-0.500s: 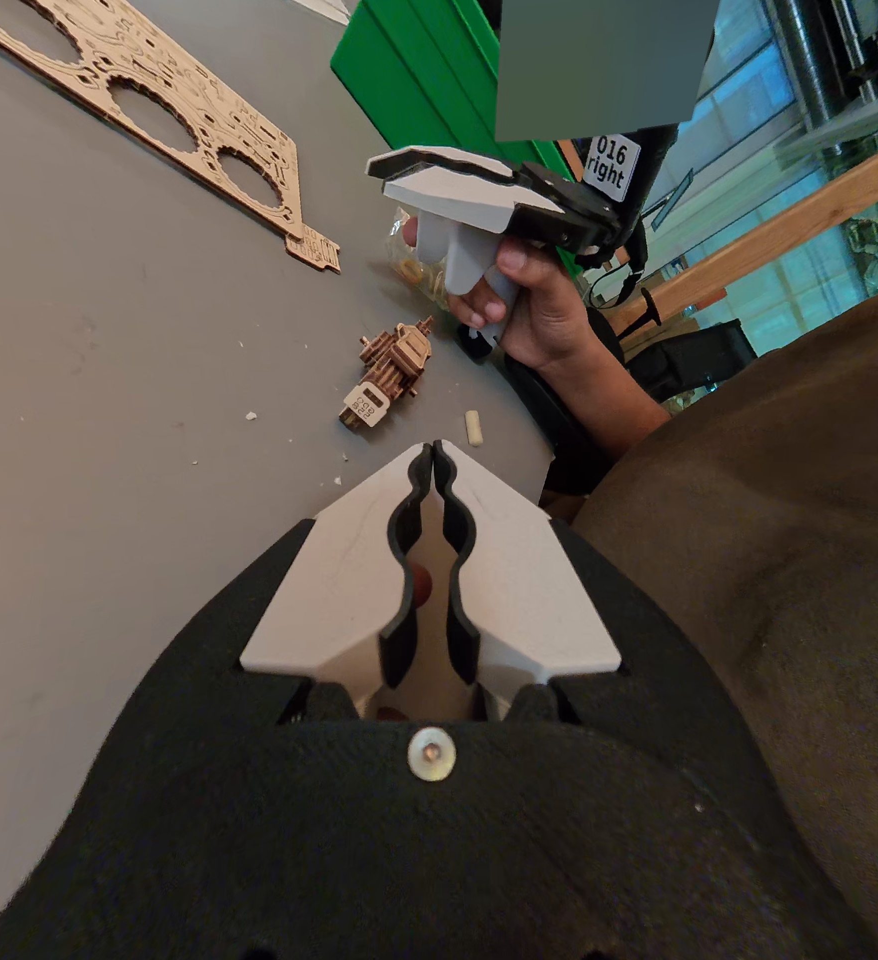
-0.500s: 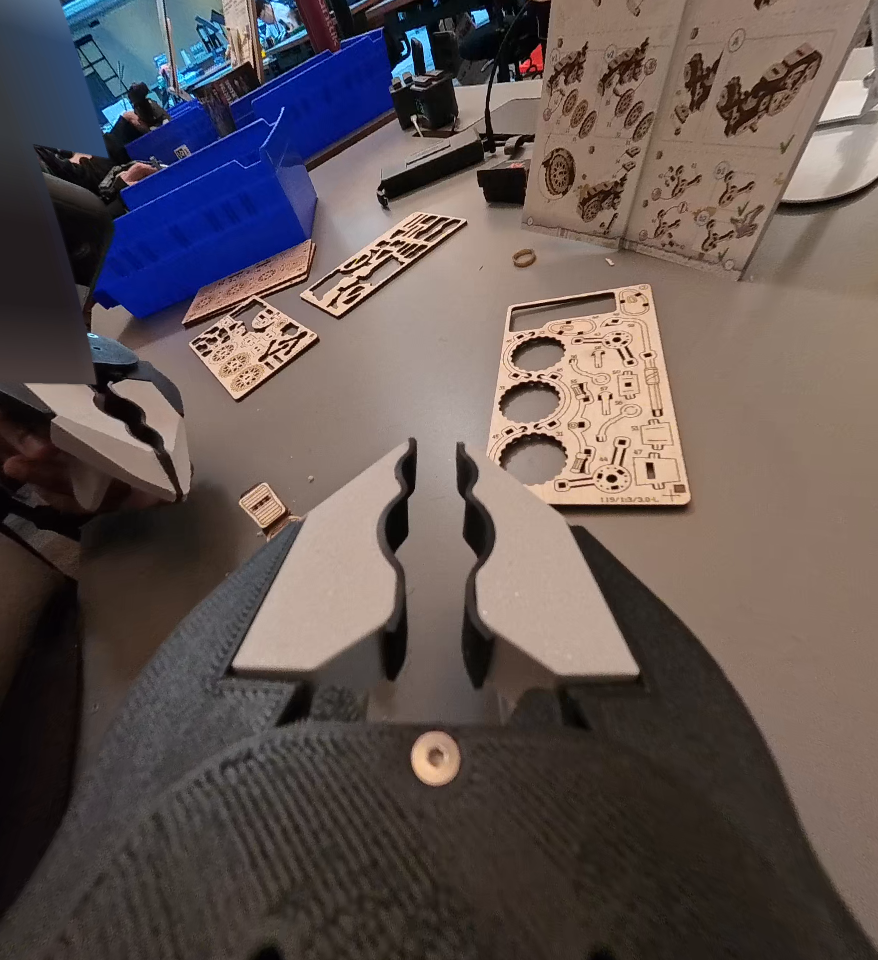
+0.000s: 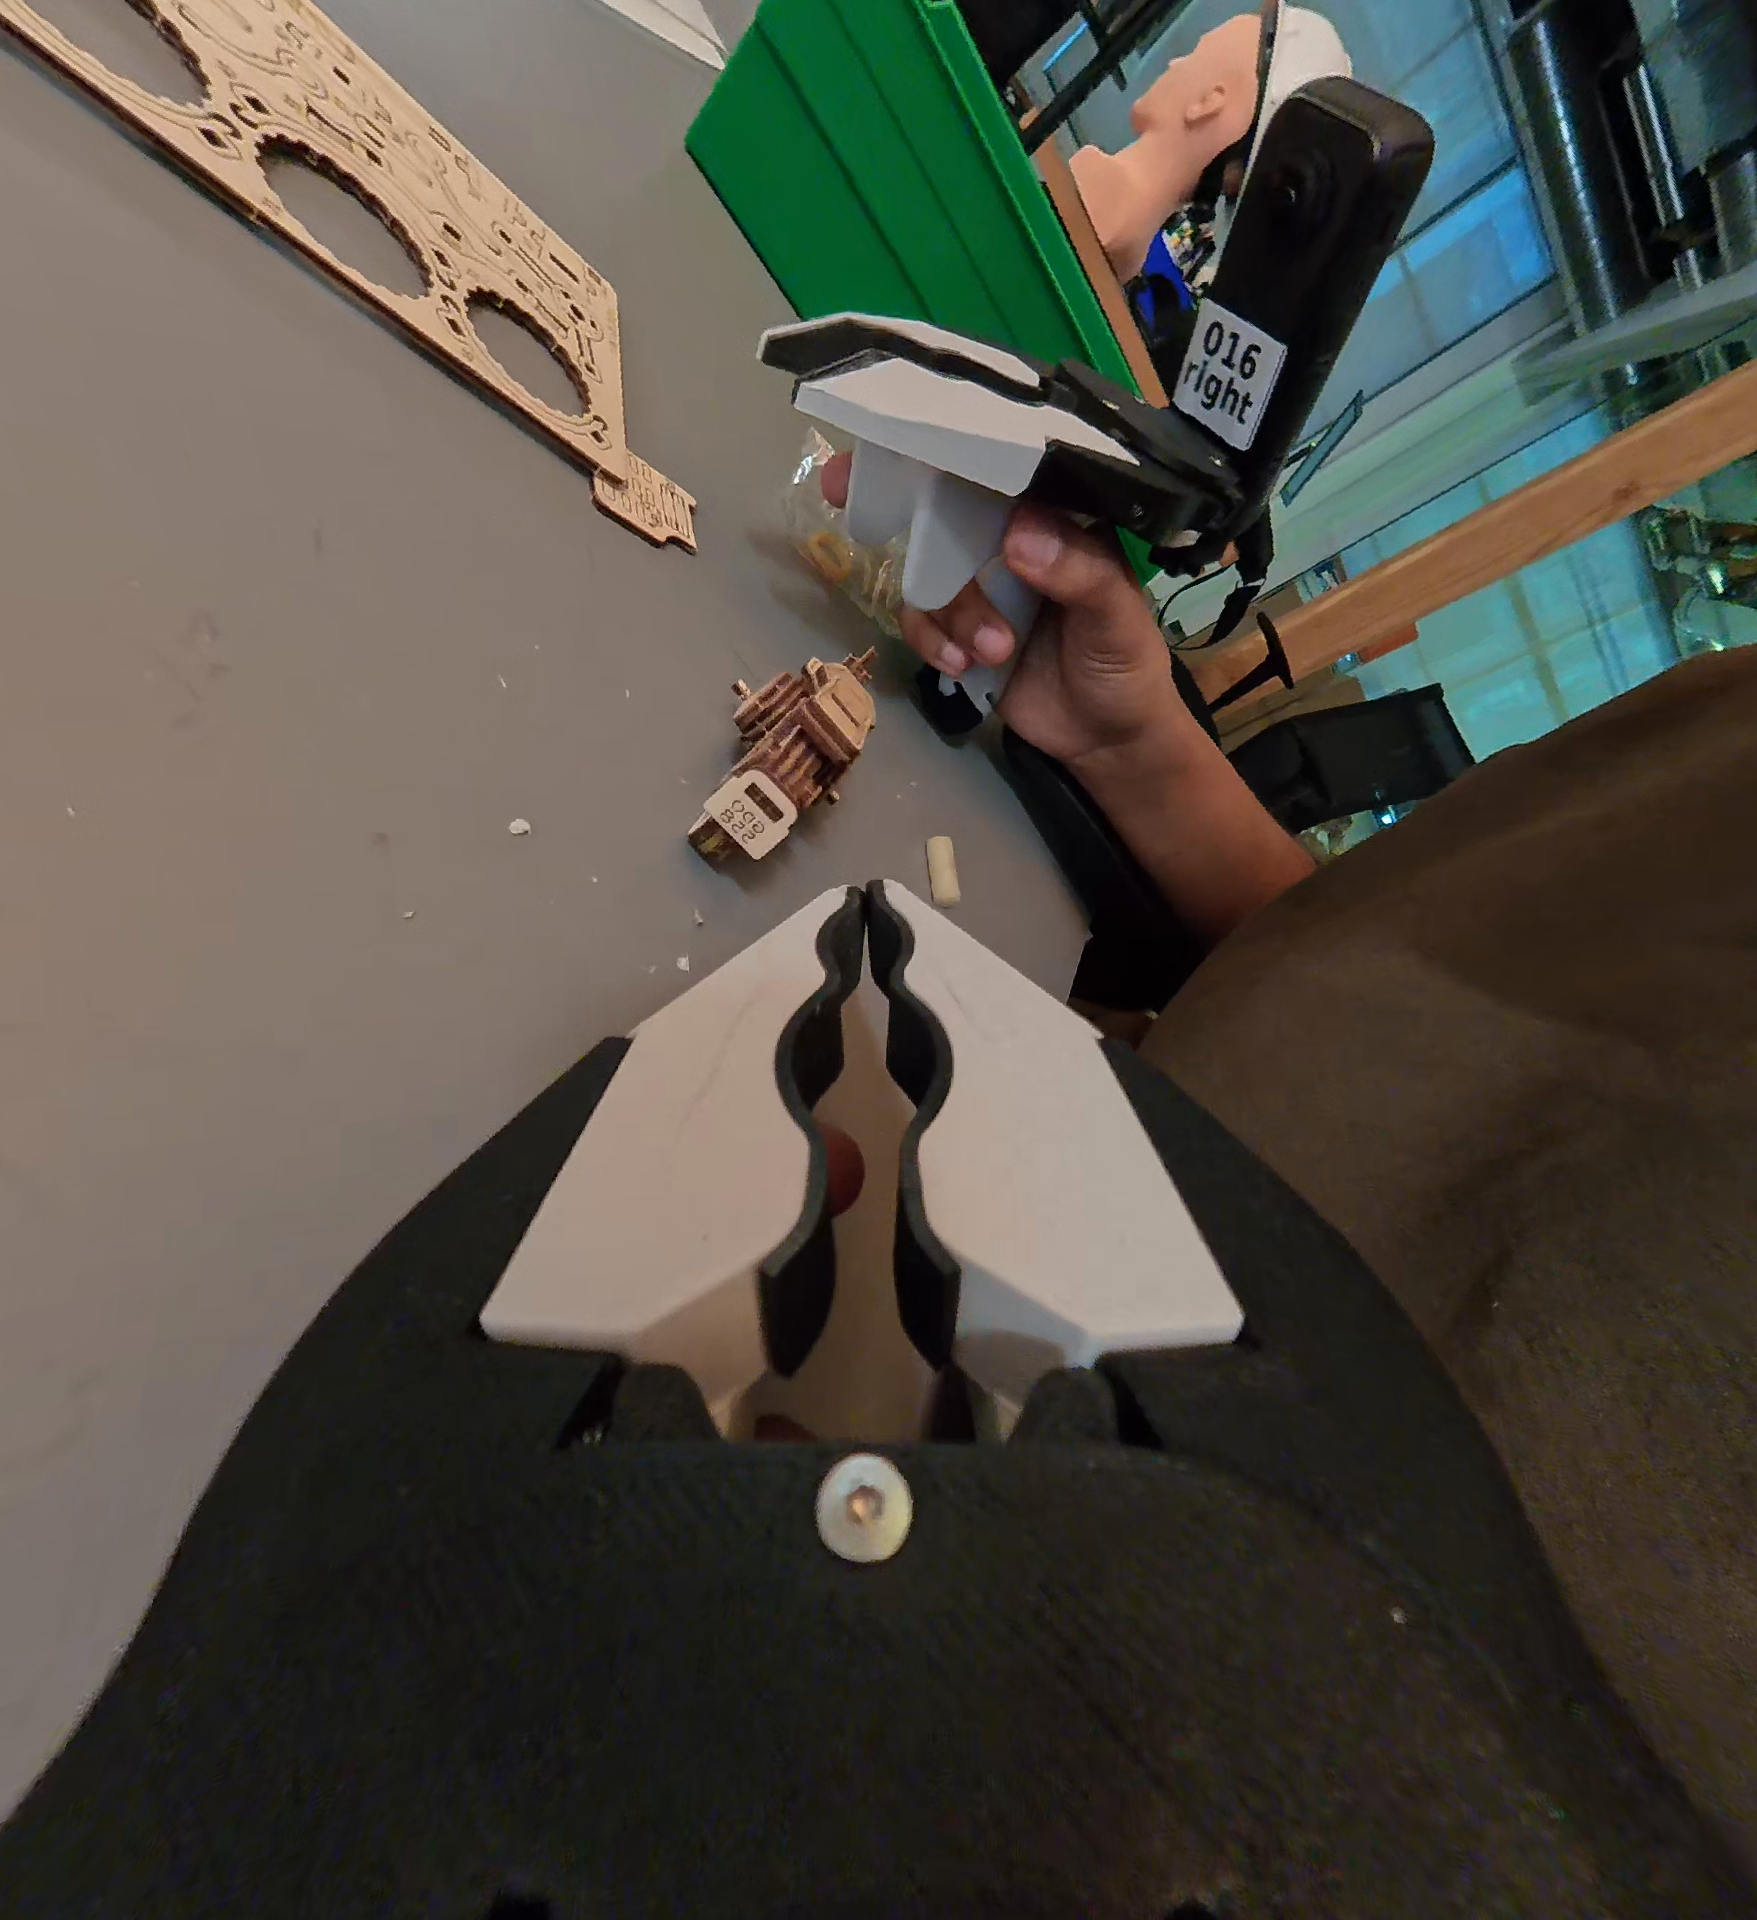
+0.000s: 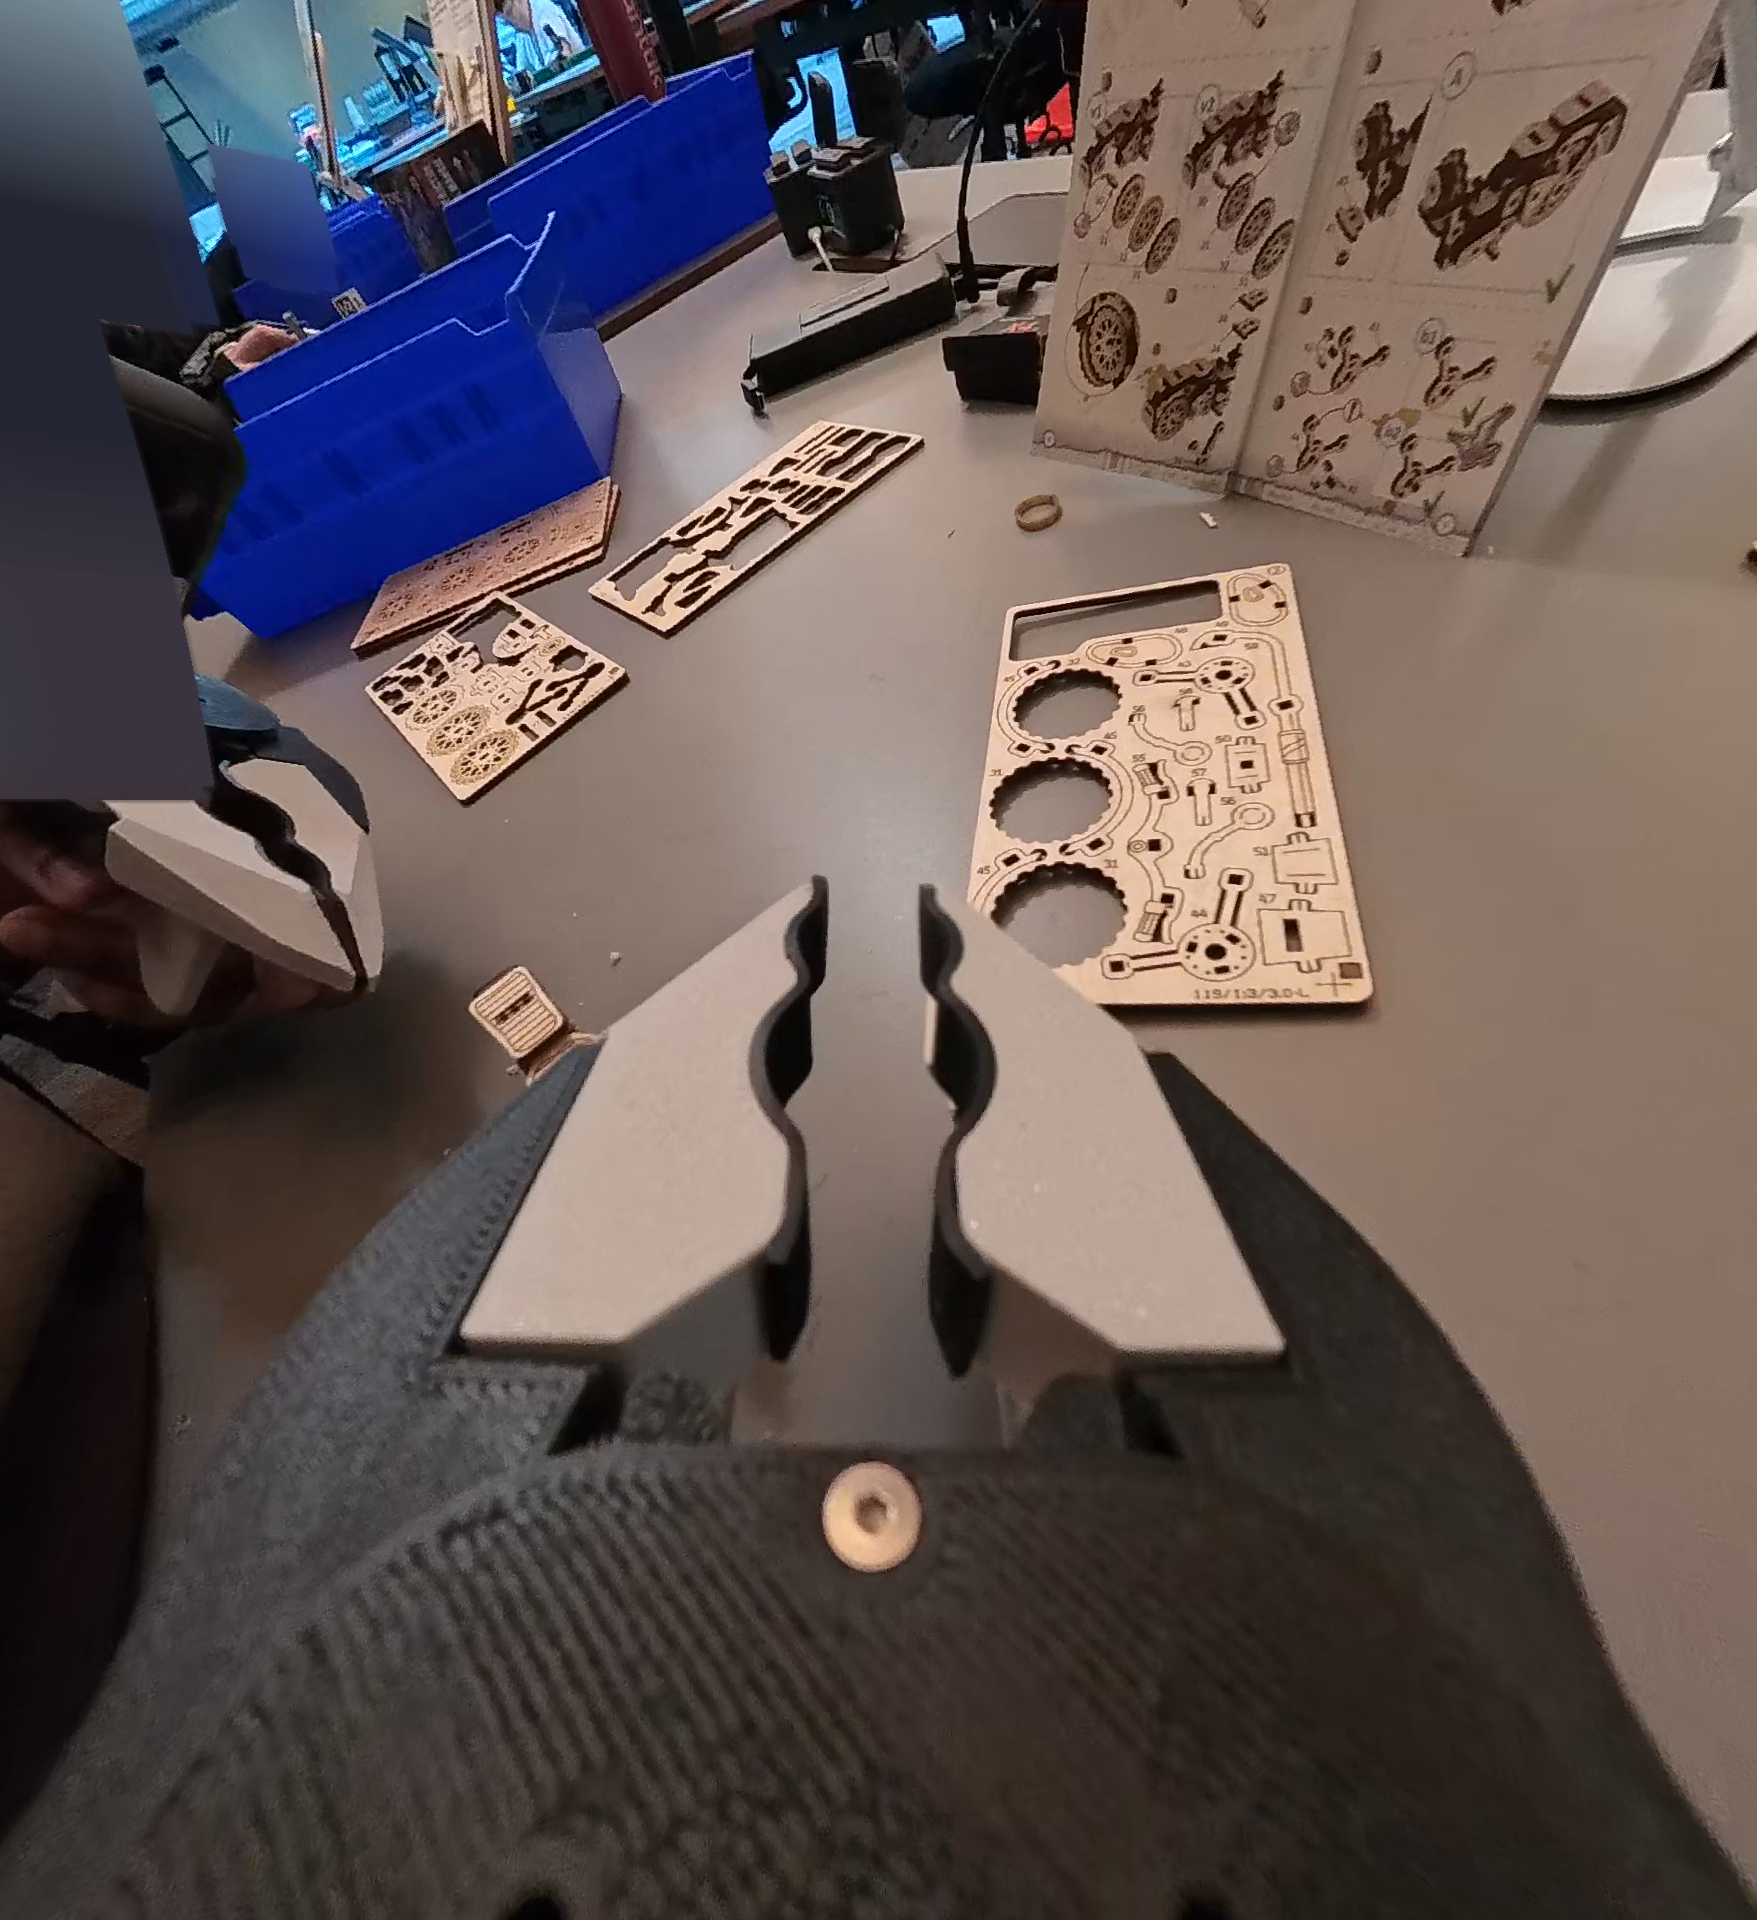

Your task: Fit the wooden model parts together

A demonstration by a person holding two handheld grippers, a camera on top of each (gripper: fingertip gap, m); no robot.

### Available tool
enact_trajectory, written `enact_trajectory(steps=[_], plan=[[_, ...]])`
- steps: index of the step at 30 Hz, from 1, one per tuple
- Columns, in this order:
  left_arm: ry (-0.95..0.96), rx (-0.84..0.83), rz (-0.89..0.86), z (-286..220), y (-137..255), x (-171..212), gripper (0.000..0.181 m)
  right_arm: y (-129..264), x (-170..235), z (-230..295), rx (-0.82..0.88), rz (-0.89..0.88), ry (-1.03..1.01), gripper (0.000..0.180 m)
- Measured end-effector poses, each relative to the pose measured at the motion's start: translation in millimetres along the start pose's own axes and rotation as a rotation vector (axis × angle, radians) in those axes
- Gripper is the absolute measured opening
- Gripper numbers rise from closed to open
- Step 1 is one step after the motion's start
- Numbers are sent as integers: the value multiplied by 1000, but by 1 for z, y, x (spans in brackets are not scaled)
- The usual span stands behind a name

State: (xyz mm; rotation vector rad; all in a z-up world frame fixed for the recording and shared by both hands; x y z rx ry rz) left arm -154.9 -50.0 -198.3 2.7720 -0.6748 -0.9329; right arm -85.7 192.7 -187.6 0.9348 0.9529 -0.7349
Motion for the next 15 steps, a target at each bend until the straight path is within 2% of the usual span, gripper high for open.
enact_trajectory(steps=[9,15], plan=[[29,8,-1,2,0,0,0,0,2,-8,105,39,-25,35],[44,13,-1,3,0,-1,0,2,11,-14,171,164,44,33]])
Point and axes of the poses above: each gripper's, where its closed fingertips meet, y back along the fingers, x out of its underside, z = x × y across the jaws, the point moved 9 cm from there along y, back along the fingers, and after that the axes turned 3 degrees about y, right-handed, at the moved point
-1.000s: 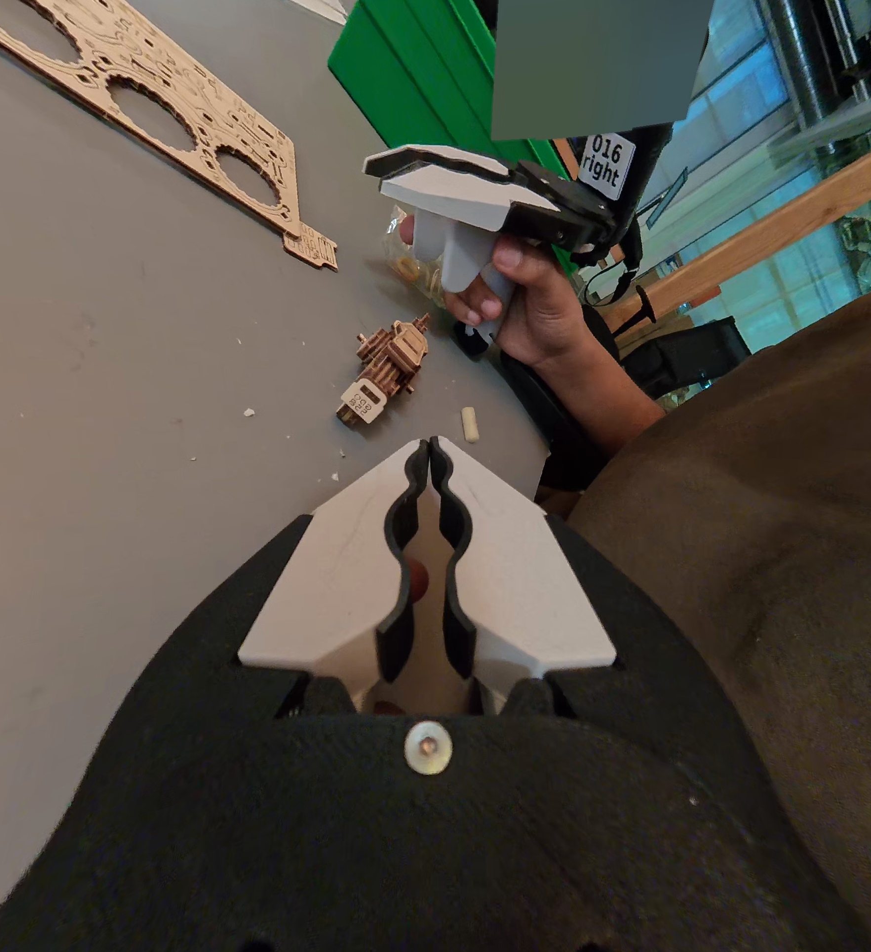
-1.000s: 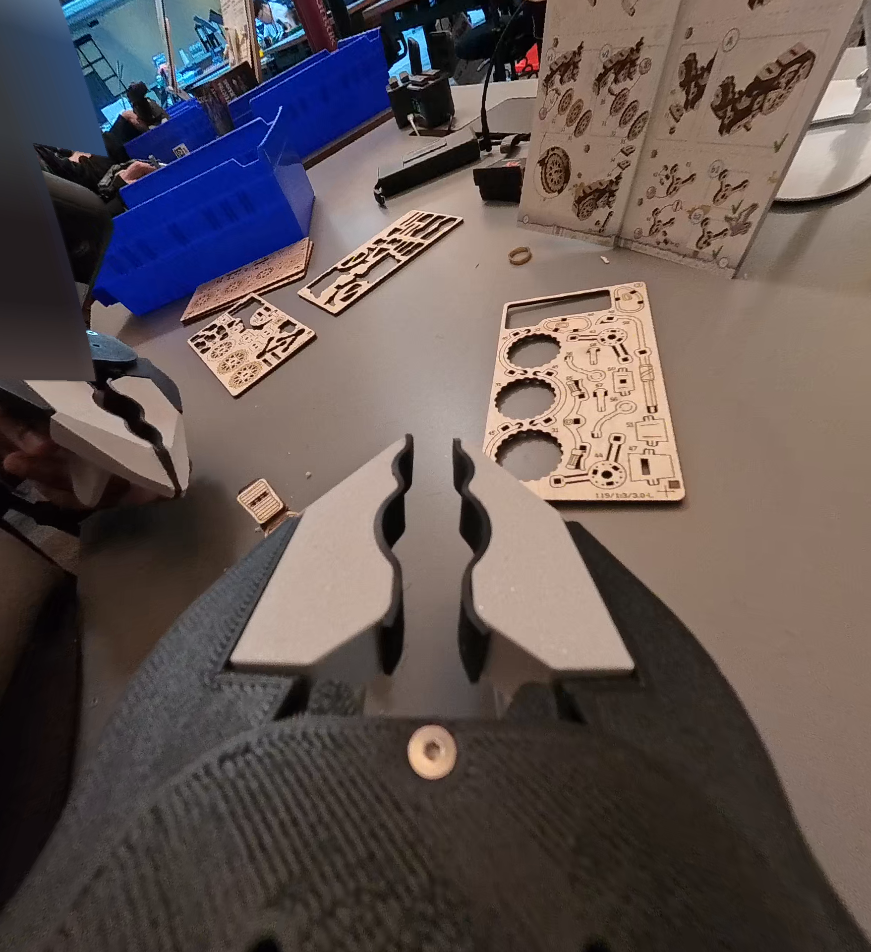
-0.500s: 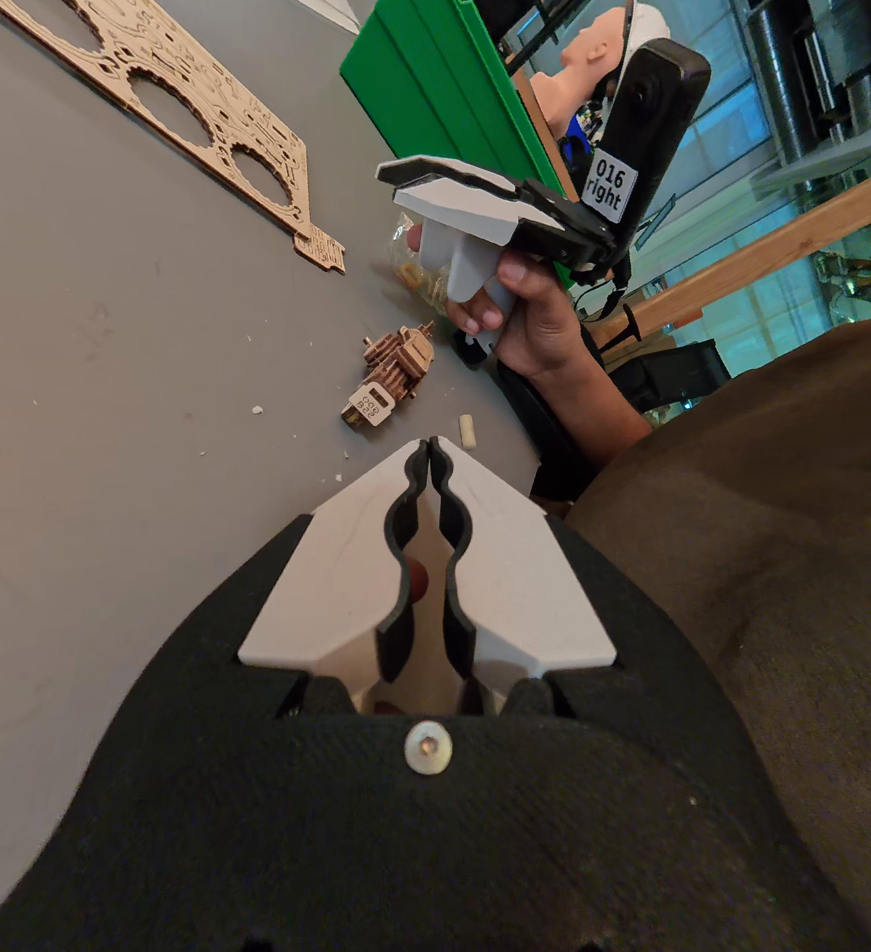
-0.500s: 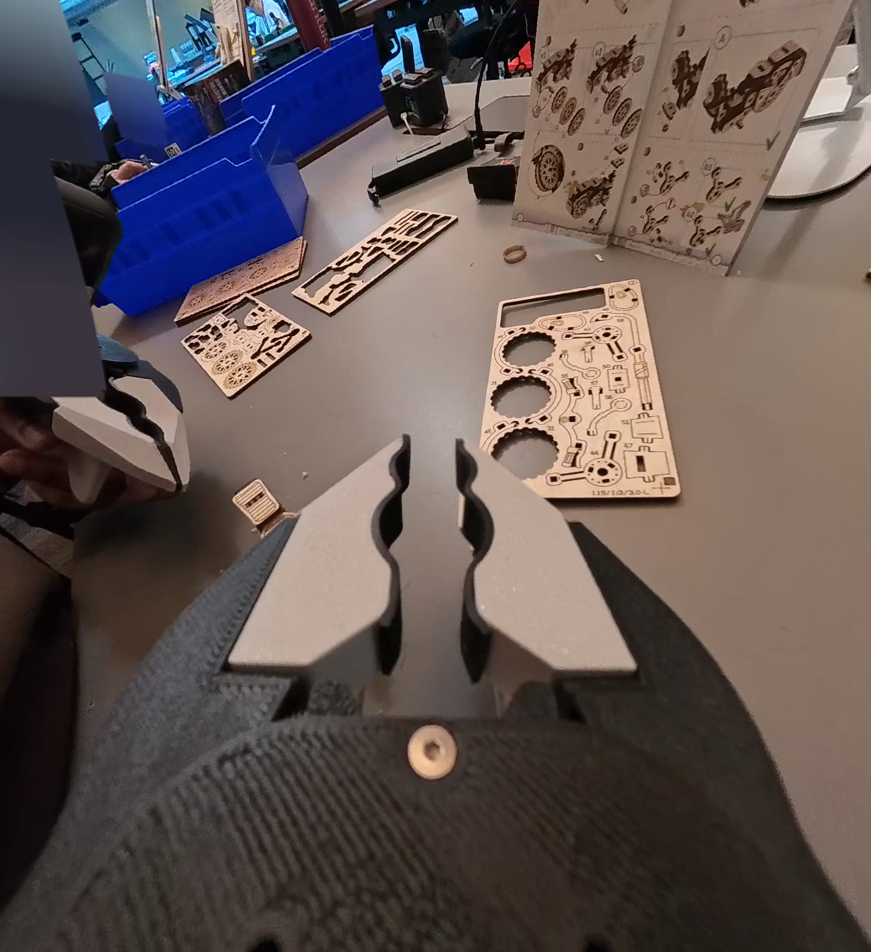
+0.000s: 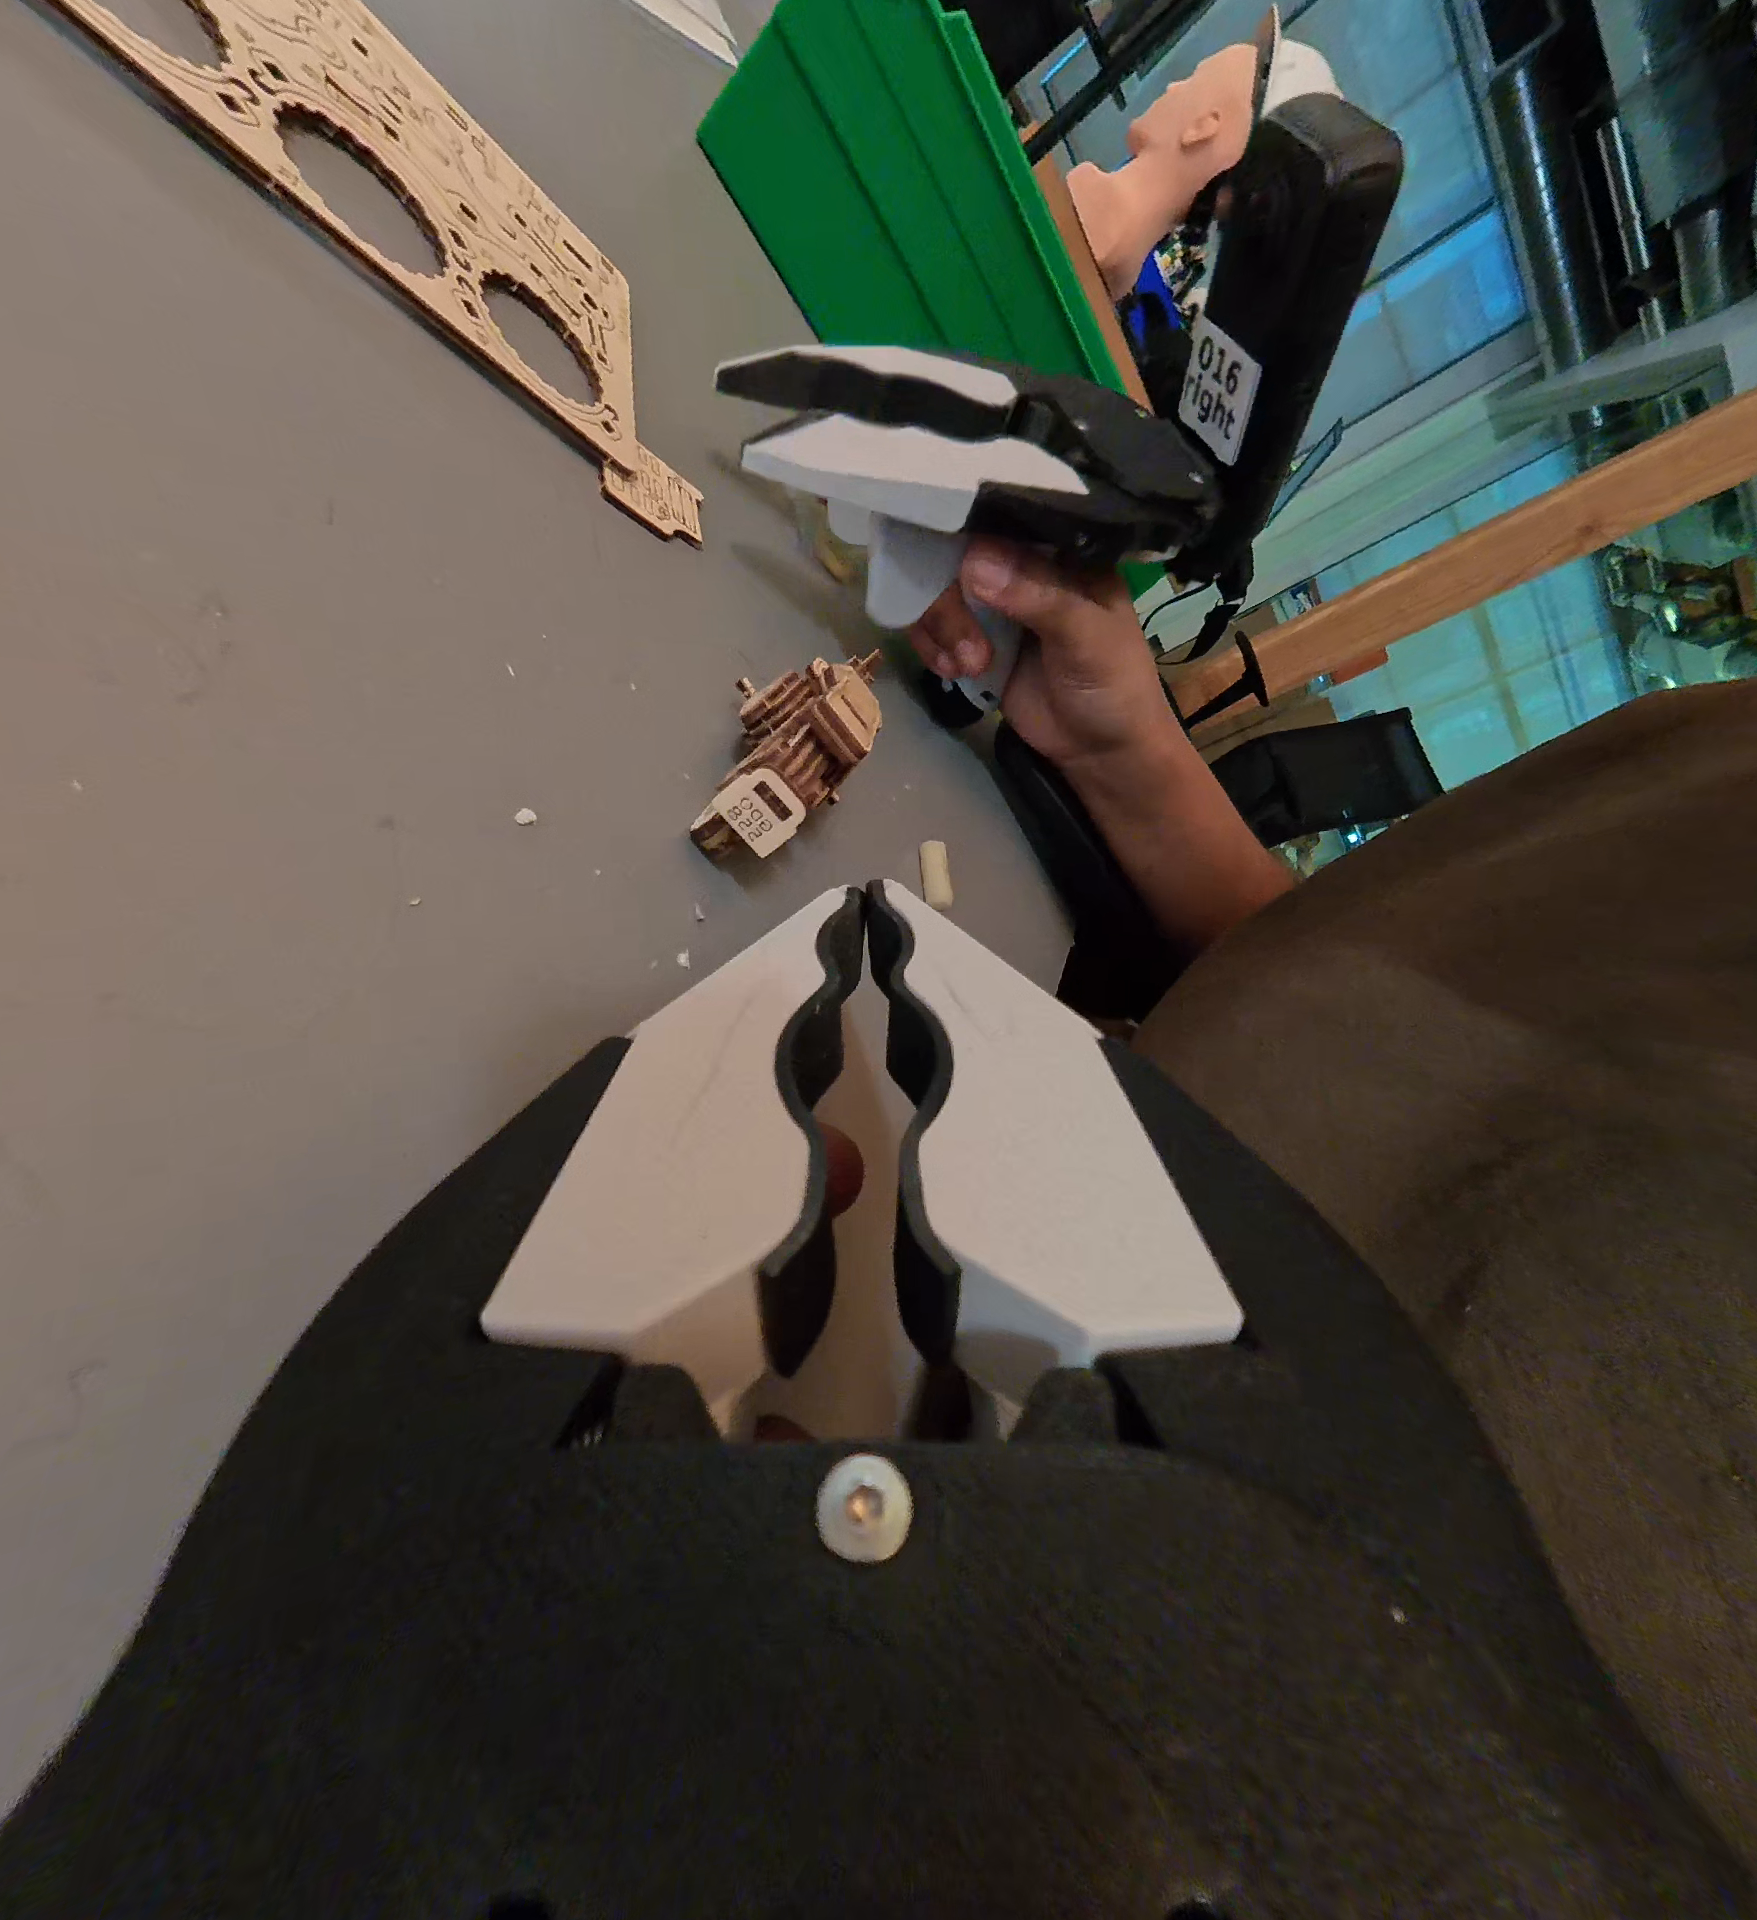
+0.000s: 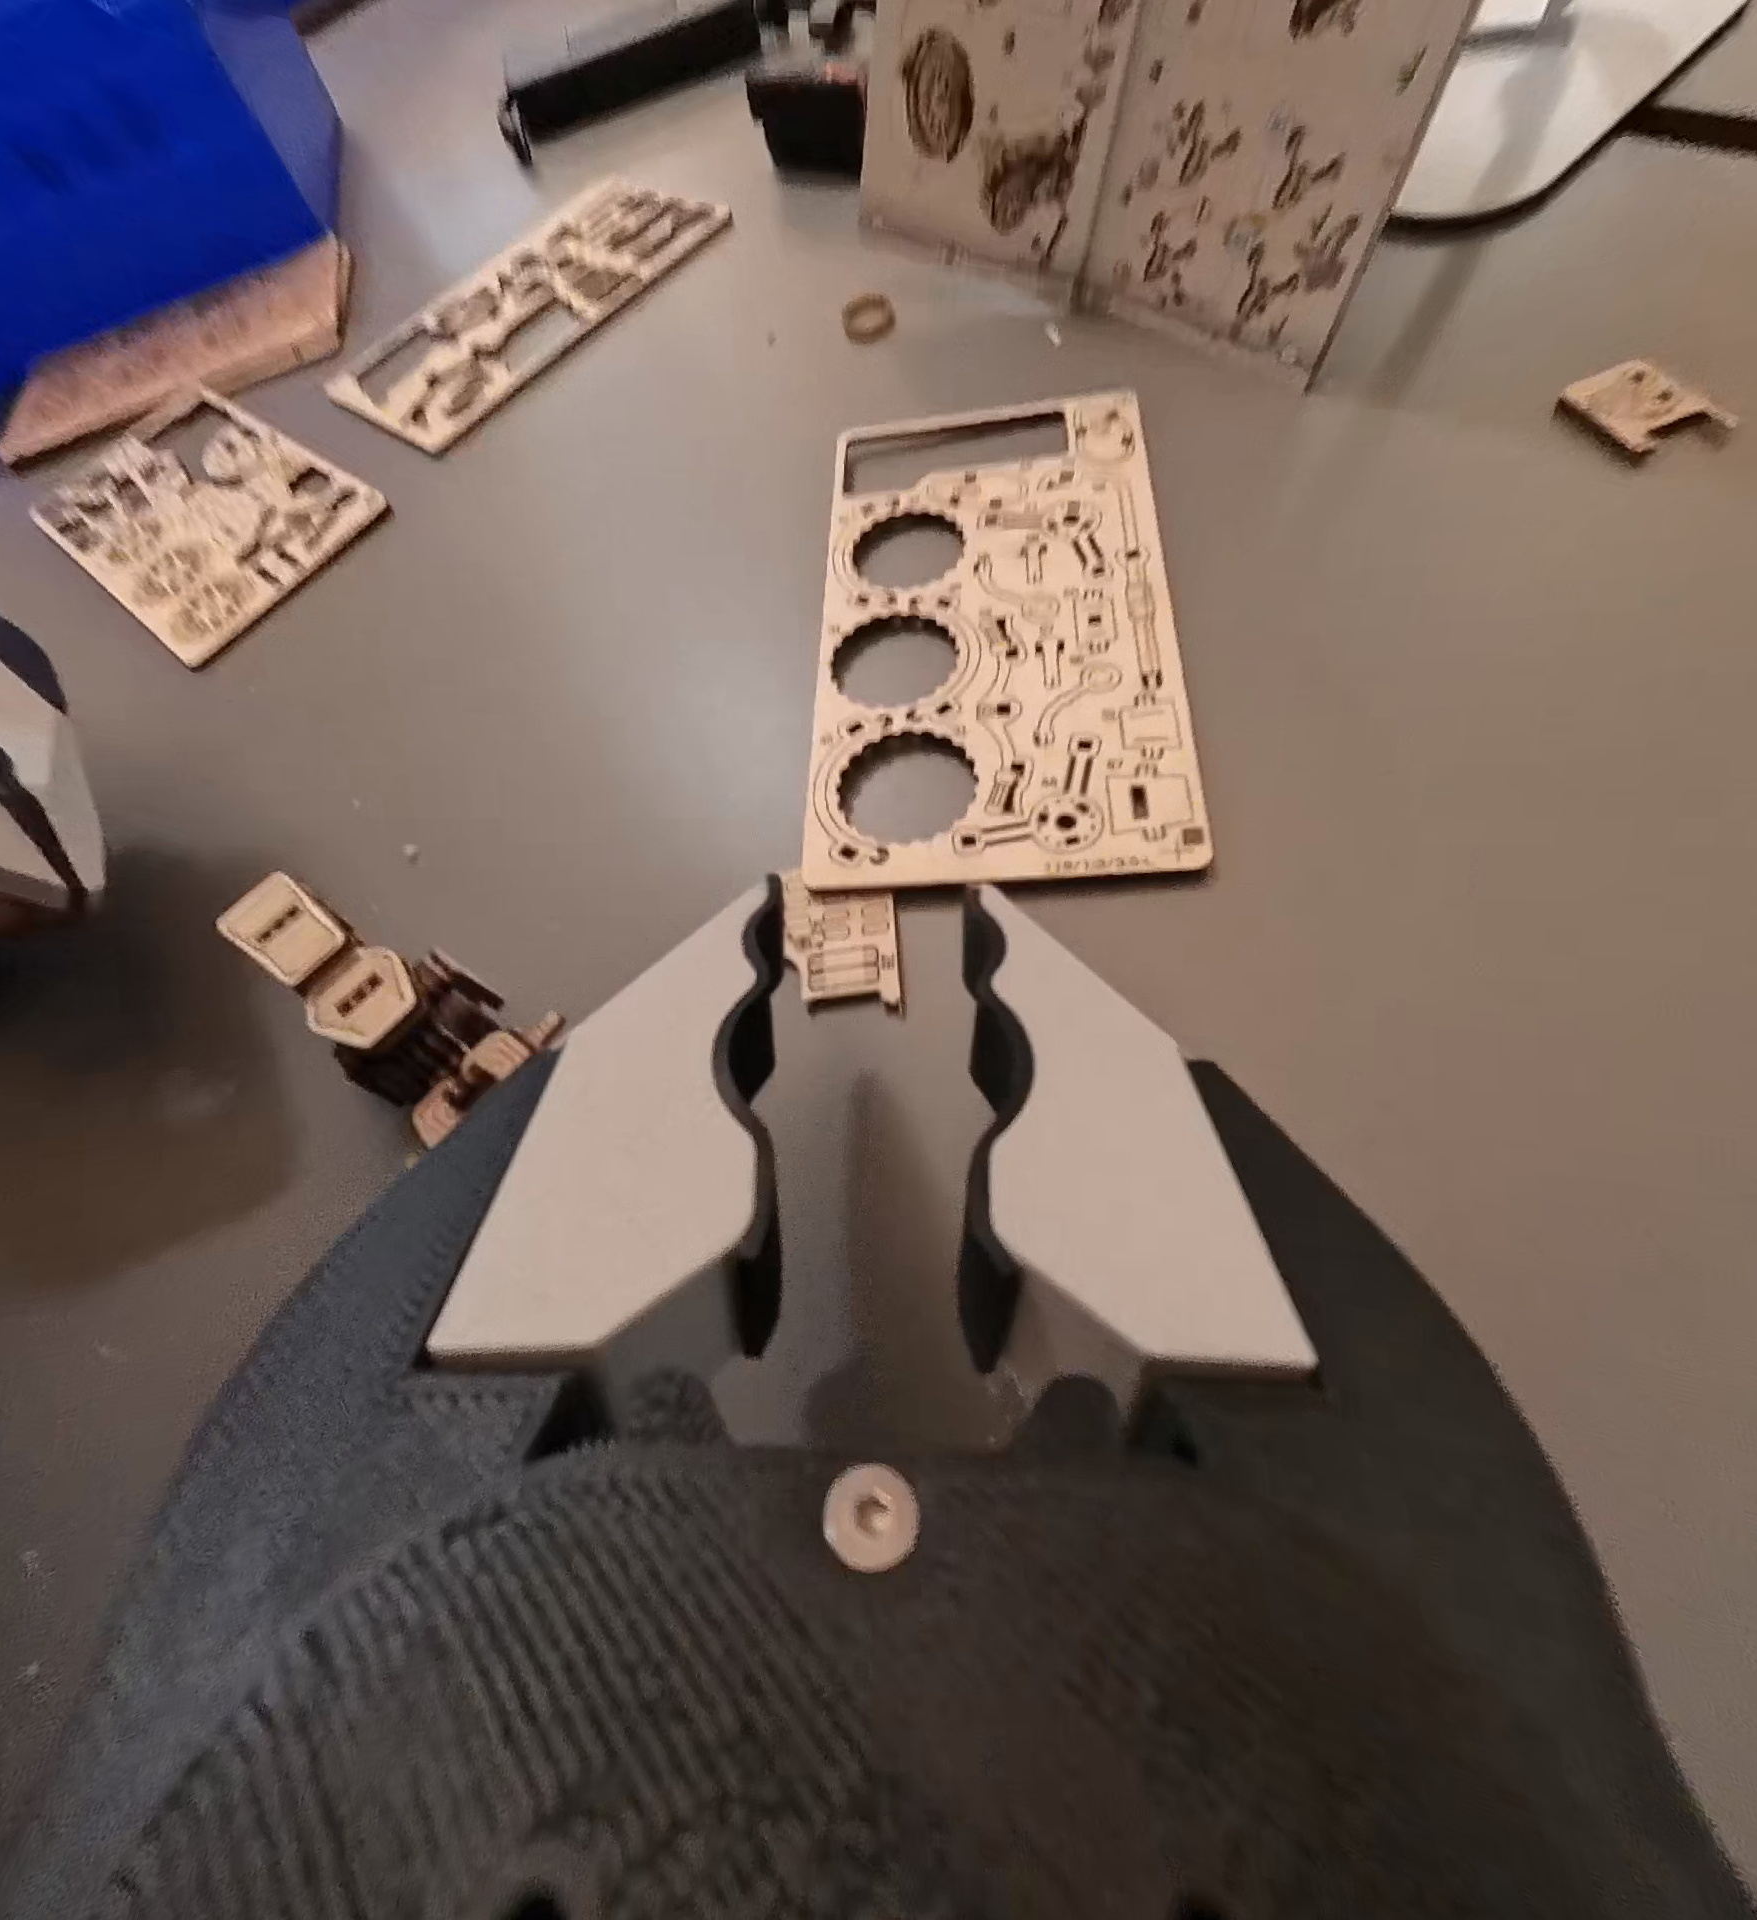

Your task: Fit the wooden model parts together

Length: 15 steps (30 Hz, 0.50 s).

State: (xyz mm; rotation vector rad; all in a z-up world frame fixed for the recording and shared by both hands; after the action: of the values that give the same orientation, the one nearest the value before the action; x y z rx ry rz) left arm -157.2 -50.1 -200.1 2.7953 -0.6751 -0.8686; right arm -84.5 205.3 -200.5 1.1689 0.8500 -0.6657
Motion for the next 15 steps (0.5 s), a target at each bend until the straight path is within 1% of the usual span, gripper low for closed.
enact_trajectory(steps=[5,7,11,15], plan=[[16,7,2,1,0,0,0,-11,11,6,6,166,94,35],[20,8,1,1,0,-1,0,-12,11,8,21,174,124,33],[33,13,1,2,0,-1,0,-11,12,7,23,178,134,20],[39,15,-1,3,0,-1,0,-7,13,3,-18,178,116,20]])
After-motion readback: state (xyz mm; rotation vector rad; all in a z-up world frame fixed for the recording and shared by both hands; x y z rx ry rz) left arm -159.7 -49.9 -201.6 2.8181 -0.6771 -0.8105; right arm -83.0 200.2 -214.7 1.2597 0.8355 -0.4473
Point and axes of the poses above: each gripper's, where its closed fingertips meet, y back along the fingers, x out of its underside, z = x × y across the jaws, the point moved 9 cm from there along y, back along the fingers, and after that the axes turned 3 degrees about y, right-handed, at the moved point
